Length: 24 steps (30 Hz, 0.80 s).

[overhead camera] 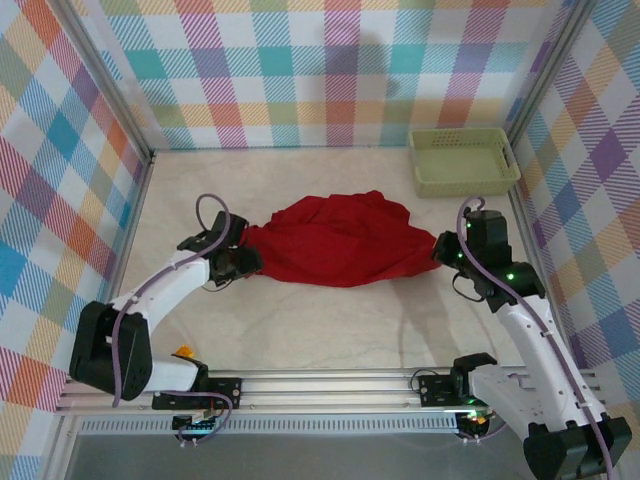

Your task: Fold the inside-out t-shirt

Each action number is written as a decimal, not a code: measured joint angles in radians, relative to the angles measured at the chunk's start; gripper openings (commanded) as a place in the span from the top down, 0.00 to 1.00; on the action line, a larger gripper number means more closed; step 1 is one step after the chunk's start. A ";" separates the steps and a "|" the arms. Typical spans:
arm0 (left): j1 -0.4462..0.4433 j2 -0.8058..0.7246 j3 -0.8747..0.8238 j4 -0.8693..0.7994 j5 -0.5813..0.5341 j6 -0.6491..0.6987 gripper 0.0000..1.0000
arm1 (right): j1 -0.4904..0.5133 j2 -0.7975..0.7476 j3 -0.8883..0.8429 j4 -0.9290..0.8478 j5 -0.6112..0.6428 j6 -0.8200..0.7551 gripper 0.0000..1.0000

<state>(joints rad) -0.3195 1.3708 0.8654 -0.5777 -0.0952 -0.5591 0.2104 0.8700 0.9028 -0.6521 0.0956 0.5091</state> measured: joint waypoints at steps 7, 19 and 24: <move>-0.001 0.164 0.019 0.012 -0.016 -0.017 0.48 | 0.000 0.002 0.002 0.007 0.000 -0.006 1.00; -0.015 0.177 0.042 0.065 -0.001 -0.017 0.43 | 0.000 0.002 0.002 0.007 0.000 -0.024 1.00; -0.019 0.181 0.076 0.061 -0.013 -0.016 0.49 | 0.000 0.002 0.001 0.007 0.000 -0.026 1.00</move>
<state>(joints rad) -0.3386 1.5517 0.9417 -0.5167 -0.1081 -0.5755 0.2104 0.8719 0.9039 -0.6449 0.0959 0.4831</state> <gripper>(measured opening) 0.527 0.063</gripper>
